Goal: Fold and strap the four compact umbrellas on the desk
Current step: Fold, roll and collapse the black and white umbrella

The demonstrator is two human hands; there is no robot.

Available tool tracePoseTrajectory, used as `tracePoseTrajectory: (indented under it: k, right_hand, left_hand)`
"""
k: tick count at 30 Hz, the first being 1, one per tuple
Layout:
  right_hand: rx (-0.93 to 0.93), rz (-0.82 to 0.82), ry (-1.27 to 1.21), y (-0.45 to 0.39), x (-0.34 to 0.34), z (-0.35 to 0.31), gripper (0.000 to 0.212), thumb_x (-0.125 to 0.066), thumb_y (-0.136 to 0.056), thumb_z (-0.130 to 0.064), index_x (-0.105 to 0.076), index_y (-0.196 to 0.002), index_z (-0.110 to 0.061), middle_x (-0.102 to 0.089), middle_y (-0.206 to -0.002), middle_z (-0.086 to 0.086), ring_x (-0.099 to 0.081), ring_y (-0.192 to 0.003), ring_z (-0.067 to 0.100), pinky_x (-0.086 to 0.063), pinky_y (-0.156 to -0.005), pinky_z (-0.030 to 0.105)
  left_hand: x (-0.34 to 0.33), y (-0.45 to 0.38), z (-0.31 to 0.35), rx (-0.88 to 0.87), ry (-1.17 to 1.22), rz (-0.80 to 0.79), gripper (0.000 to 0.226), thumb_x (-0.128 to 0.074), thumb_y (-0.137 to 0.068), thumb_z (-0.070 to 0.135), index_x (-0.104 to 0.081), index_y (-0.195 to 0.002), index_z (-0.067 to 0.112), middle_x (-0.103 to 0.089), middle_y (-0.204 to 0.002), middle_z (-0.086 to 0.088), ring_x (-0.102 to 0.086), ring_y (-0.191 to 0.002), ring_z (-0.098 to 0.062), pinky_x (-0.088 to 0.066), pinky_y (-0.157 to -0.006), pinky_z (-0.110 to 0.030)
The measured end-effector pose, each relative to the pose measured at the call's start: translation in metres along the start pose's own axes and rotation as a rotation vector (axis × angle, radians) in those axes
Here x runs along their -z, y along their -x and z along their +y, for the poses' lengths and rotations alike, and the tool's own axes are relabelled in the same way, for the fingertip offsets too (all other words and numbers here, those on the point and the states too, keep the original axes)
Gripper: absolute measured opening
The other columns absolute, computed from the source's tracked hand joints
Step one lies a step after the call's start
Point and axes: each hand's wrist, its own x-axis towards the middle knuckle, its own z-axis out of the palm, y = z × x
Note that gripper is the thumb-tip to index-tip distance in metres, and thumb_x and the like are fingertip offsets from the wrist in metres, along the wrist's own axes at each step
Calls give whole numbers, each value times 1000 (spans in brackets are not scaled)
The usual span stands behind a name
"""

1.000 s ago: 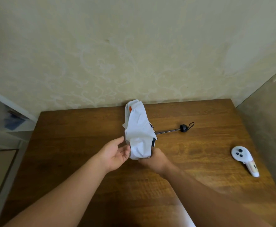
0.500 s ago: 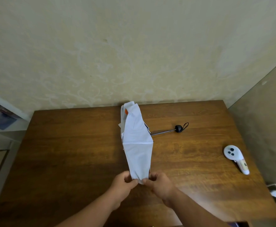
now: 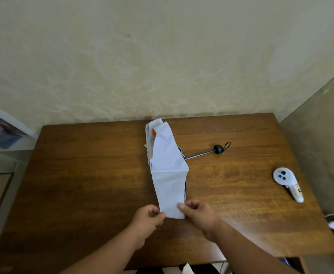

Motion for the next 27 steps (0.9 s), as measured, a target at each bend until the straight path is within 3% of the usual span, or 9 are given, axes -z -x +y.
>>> tracePoseTrajectory:
  k: [5, 8, 10, 14, 18, 20, 24, 27]
  right_hand:
    - [-91, -69, 65, 3, 3, 11, 28, -82, -89, -39, -78, -107, -18, -79, -95, 0, -72, -86, 16, -56, -72, 28]
    - [-95, 4, 125, -1, 2, 20, 24, -76, -94, -37, -78, -102, -15, -79, -92, 2, -71, -83, 17, -59, -73, 31]
    - [-100, 23, 104, 0, 0, 26, 26, -78, -92, -39, -78, -103, -16, -79, -94, 2, -73, -88, 20, -63, -81, 36]
    - [-63, 51, 53, 3, -5, 35, 28, -82, -89, -36, -76, -111, -21, -79, -99, -1, -74, -95, 20, -62, -79, 31]
    - [-84, 150, 139, -3, -6, 45, 23, -81, -89, -37, -79, -88, -14, -77, -80, 3, -71, -79, 19, -62, -81, 44]
    - [-105, 183, 184, -2, -6, 50, 27, -83, -87, -40, -77, -83, -14, -77, -78, 3, -71, -79, 20, -60, -76, 40]
    - [-117, 213, 169, 0, -9, 54, 31, -82, -85, -46, -77, -79, -16, -77, -78, 2, -72, -82, 23, -59, -74, 39]
    - [-115, 234, 64, 1, -13, 48, 30, -83, -86, -44, -78, -80, -14, -77, -76, 2, -71, -81, 23, -58, -72, 36]
  left_hand:
    - [-3, 0, -4, 138, 263, -98, 23, -75, -95, 30, -71, -116, 22, -79, -108, 2, -76, -101, -19, -59, -96, -38]
    - [-8, 1, -5, 136, 306, -117, 22, -75, -96, 32, -71, -116, 23, -78, -111, 1, -75, -102, -20, -58, -99, -41]
    - [-12, -1, -8, 135, 276, -128, 26, -75, -96, 31, -67, -120, 26, -74, -117, 1, -75, -103, -20, -58, -99, -41]
    - [-18, -7, -12, 127, 164, -60, 28, -74, -96, 28, -65, -122, 25, -71, -116, 2, -74, -101, -16, -60, -94, -37]
    - [-19, -9, -17, 138, 106, -16, 20, -72, -98, 26, -66, -117, 24, -72, -113, 2, -73, -98, -15, -59, -93, -37]
    - [-19, -9, -18, 150, 86, -16, 17, -72, -98, 27, -65, -114, 26, -71, -113, 2, -73, -98, -16, -59, -92, -37]
    - [-20, -9, -18, 191, 242, -115, 23, -74, -97, 34, -65, -117, 27, -74, -115, 1, -76, -99, -19, -59, -95, -39]
    - [-23, -10, -17, 162, 321, -75, 23, -75, -96, 32, -66, -116, 24, -76, -113, 0, -77, -97, -18, -61, -90, -37]
